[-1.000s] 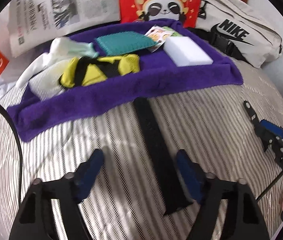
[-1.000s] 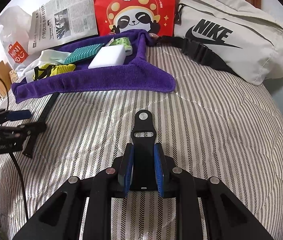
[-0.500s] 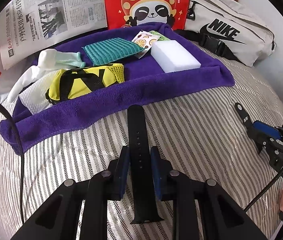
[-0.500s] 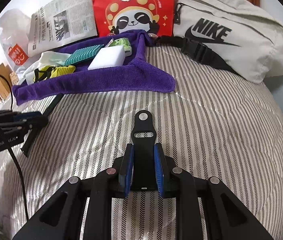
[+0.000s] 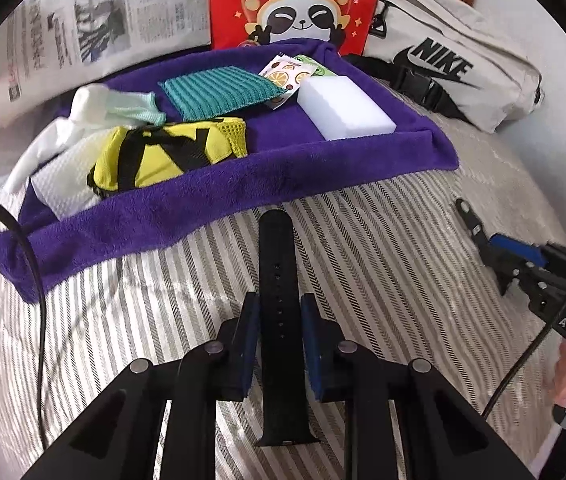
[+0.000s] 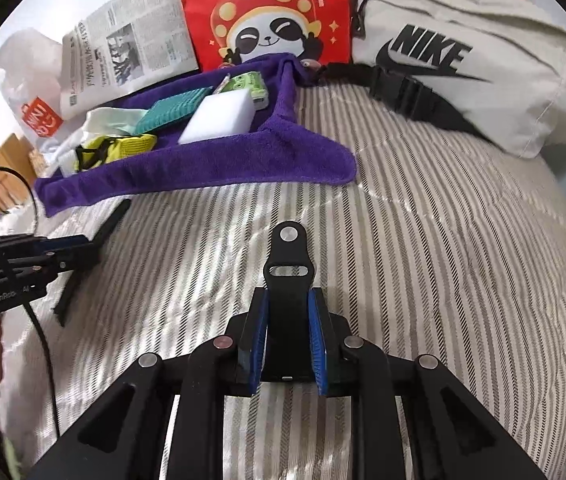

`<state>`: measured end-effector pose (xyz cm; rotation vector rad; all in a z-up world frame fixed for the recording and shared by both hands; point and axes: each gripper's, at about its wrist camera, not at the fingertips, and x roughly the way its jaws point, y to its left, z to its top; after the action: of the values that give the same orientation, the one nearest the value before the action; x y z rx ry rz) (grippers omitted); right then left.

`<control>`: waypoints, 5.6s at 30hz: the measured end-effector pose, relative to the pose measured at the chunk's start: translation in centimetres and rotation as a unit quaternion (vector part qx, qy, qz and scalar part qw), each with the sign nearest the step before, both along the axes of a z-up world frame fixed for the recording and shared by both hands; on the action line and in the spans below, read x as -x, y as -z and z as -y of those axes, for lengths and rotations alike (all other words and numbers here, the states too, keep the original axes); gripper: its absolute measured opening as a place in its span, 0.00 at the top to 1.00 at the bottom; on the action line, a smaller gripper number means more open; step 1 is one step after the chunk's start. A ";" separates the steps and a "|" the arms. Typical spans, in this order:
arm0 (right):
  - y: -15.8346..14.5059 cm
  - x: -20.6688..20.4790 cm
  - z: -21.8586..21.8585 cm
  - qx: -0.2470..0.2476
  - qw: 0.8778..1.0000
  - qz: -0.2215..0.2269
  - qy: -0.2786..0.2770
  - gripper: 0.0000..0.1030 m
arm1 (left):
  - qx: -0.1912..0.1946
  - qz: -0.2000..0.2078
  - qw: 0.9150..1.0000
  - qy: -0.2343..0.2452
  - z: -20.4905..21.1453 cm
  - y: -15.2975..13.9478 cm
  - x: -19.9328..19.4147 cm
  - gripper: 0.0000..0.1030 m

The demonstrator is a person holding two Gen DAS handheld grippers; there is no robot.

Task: Organize soft objects

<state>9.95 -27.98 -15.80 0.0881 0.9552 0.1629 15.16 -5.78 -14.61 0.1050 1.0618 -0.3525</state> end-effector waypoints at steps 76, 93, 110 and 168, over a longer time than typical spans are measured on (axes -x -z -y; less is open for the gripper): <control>-2.7 -16.3 -13.3 -0.006 0.996 0.010 -0.090 0.80 | 0.110 0.014 0.993 -0.051 -8.6 -3.9 -16.0 0.80; -1.3 -17.1 -13.7 0.007 0.996 -0.003 -0.086 0.80 | 0.112 -0.007 0.993 -0.046 -8.5 -2.5 -16.5 0.80; -0.2 -17.4 -14.3 0.008 0.996 -0.018 -0.092 0.79 | 0.101 -0.029 0.994 -0.040 -8.6 -1.6 -16.6 0.78; -14.5 2.4 -9.4 0.060 0.997 0.051 0.020 0.00 | 0.008 0.110 0.984 -0.137 -7.1 -16.3 5.0 0.07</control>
<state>7.58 -18.54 -1.30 -0.0121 0.8593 0.0721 10.16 1.31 1.65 -0.0171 0.8408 -0.0976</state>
